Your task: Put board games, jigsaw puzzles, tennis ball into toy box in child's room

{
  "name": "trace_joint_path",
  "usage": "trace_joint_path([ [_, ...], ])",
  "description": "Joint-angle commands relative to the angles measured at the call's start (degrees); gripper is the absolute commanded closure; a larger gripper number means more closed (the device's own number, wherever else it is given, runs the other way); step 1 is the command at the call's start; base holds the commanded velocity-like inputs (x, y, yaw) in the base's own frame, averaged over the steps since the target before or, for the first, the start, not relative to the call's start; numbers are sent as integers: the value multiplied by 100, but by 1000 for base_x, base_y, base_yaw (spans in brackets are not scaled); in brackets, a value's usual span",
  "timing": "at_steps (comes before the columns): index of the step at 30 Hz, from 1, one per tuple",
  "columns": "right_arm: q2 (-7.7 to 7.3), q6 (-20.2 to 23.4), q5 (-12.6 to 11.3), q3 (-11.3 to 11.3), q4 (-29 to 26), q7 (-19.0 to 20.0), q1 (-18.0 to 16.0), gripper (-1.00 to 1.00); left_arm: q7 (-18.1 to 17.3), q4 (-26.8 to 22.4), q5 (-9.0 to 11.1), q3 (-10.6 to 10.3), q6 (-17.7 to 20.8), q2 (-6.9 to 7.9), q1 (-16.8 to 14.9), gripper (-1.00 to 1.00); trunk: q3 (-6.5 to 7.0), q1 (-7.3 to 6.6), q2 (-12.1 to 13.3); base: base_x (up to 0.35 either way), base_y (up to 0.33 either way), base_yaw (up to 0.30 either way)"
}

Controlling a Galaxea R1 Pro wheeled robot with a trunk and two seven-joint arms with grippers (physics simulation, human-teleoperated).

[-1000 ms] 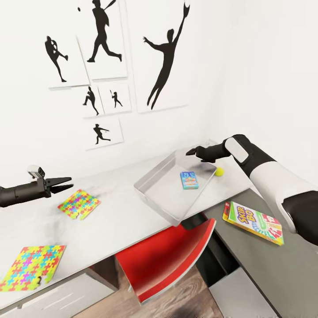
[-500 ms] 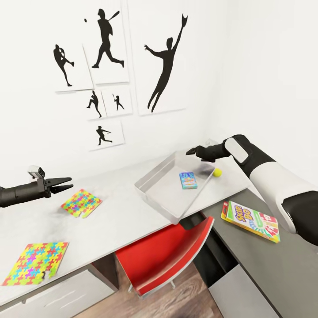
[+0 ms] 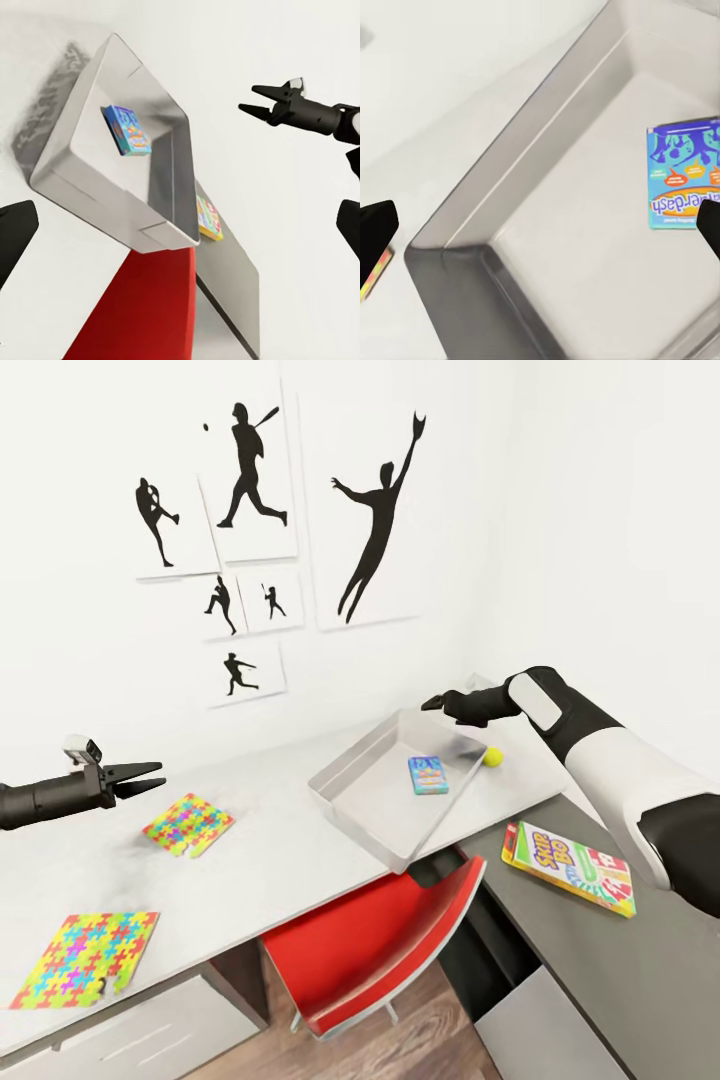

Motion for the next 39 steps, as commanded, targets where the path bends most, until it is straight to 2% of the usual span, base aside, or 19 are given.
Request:
trace_joint_path([
  [1,-9,7,54,22,-1,64,13,-100,-21,0,-4,-1,59,3,-4,-100,-2,4,-11,0,0,70],
  [39,-15,-12,37,3,-11,53,114,-100,-21,0,-59,3,55,16,68,-100,358,4,-11,0,0,74],
])
